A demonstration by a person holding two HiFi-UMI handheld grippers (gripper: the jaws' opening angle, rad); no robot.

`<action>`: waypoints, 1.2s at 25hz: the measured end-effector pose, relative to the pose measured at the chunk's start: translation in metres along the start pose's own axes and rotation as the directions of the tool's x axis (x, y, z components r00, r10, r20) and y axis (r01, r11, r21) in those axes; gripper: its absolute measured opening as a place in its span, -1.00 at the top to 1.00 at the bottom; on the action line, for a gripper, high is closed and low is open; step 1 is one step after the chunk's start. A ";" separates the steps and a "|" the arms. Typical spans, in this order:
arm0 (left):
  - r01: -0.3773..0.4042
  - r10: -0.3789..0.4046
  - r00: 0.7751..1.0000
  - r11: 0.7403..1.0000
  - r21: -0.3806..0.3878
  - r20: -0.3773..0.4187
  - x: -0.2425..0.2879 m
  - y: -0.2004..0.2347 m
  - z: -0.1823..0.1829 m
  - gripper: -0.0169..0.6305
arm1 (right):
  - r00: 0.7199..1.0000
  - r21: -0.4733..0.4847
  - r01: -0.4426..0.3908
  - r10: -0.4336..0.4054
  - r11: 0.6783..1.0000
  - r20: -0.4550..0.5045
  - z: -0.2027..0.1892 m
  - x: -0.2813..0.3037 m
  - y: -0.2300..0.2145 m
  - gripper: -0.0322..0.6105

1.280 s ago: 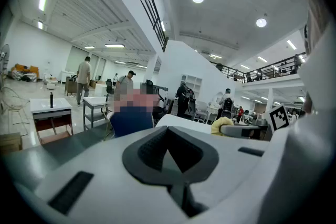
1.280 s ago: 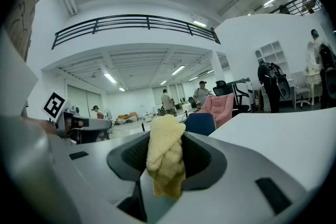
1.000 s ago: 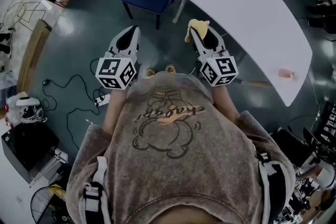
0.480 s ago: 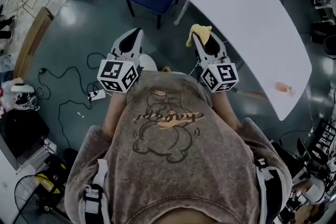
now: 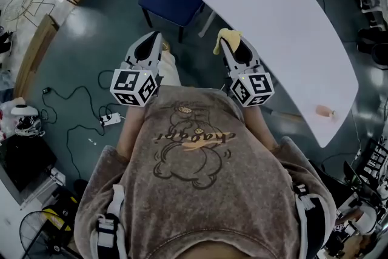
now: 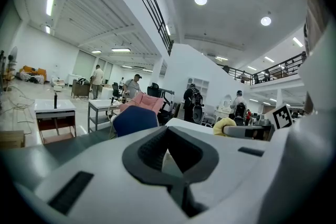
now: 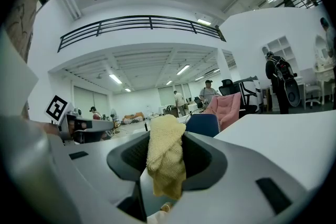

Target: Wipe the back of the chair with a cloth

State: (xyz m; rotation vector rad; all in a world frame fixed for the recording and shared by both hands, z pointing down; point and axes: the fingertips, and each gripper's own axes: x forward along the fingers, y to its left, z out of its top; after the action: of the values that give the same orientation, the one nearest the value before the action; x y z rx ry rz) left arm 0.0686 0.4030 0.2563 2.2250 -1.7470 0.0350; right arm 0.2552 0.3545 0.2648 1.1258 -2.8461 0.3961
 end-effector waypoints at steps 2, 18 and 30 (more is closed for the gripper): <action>0.014 -0.014 1.000 1.000 0.004 -0.002 0.015 0.008 0.004 0.92 | 1.000 0.001 0.006 -0.006 1.000 0.004 0.003 0.012 -0.005 0.37; 0.134 -0.134 0.990 0.991 -0.005 -0.041 0.125 0.137 0.067 0.92 | 0.996 0.002 0.091 -0.091 0.996 -0.019 0.038 0.174 -0.021 0.37; 0.310 -0.307 0.947 0.951 0.022 -0.093 0.243 0.210 0.129 0.92 | 0.974 0.008 0.228 -0.228 0.974 0.002 0.081 0.289 -0.049 0.37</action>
State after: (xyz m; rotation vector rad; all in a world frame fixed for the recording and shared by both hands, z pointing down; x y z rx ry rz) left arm -0.0914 0.0973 0.2317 2.4572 -1.3462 0.0948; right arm 0.0802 0.1065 0.2392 1.4354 -2.6774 0.3902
